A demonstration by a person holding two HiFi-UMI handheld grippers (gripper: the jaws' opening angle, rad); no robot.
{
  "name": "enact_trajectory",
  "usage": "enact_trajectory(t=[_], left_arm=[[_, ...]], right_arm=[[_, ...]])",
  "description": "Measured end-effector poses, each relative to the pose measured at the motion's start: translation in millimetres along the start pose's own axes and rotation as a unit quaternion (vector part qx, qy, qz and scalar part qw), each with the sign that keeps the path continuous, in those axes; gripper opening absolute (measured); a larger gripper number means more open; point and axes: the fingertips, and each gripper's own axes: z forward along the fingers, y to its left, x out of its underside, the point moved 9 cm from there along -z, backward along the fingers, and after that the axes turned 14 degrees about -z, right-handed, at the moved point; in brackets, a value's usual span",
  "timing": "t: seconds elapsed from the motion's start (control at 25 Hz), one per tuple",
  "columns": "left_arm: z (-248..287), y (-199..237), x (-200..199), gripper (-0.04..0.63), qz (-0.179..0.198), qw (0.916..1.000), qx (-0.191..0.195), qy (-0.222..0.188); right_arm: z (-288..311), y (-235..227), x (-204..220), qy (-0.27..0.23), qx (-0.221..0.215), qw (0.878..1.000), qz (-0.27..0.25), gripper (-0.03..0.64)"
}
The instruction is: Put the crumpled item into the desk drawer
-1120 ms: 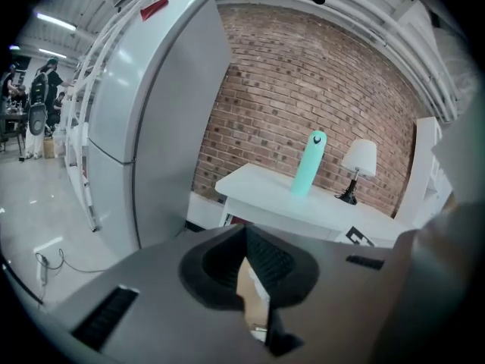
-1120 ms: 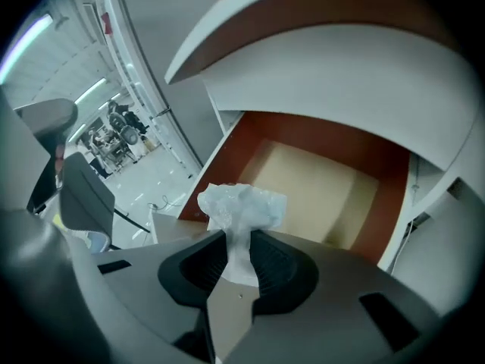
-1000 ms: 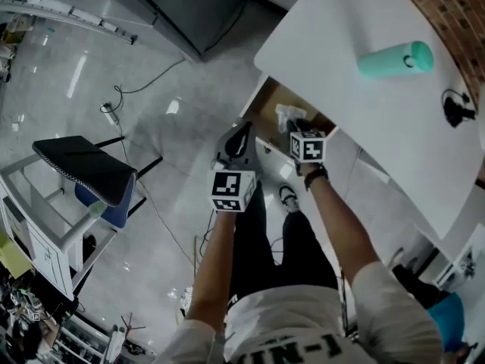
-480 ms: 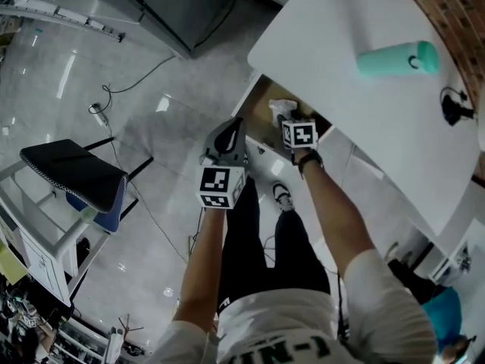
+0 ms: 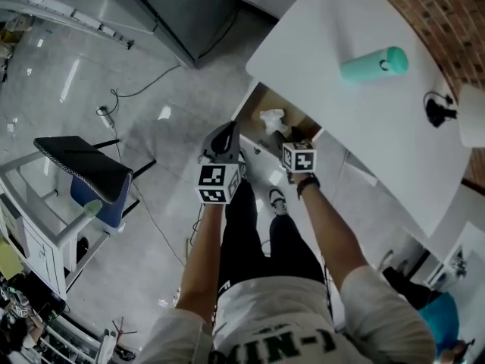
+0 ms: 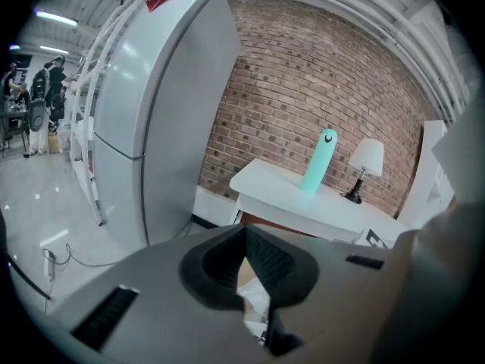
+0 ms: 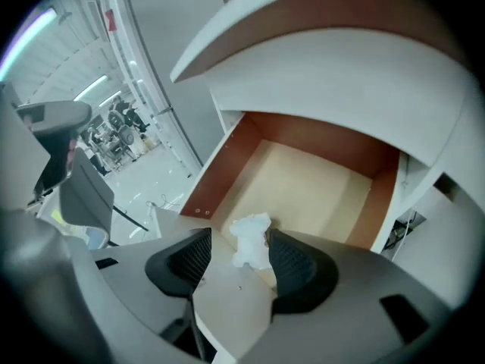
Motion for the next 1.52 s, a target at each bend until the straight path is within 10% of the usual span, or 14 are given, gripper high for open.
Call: enact_trajectory(t=[0.72,1.52], left_arm=[[-113.6,-137.2,-59.9,0.0,0.011,0.9964,-0.032,-0.077],[-233.1,-296.3,-83.4,0.0,0.111,0.9683,-0.05,-0.218]], right_arm=[[-256.9,17.3,-85.7,-0.243,-0.008,0.968,-0.067,0.21],[-474.5,6.4,-71.4,-0.411,0.063,0.9,-0.135,0.018]])
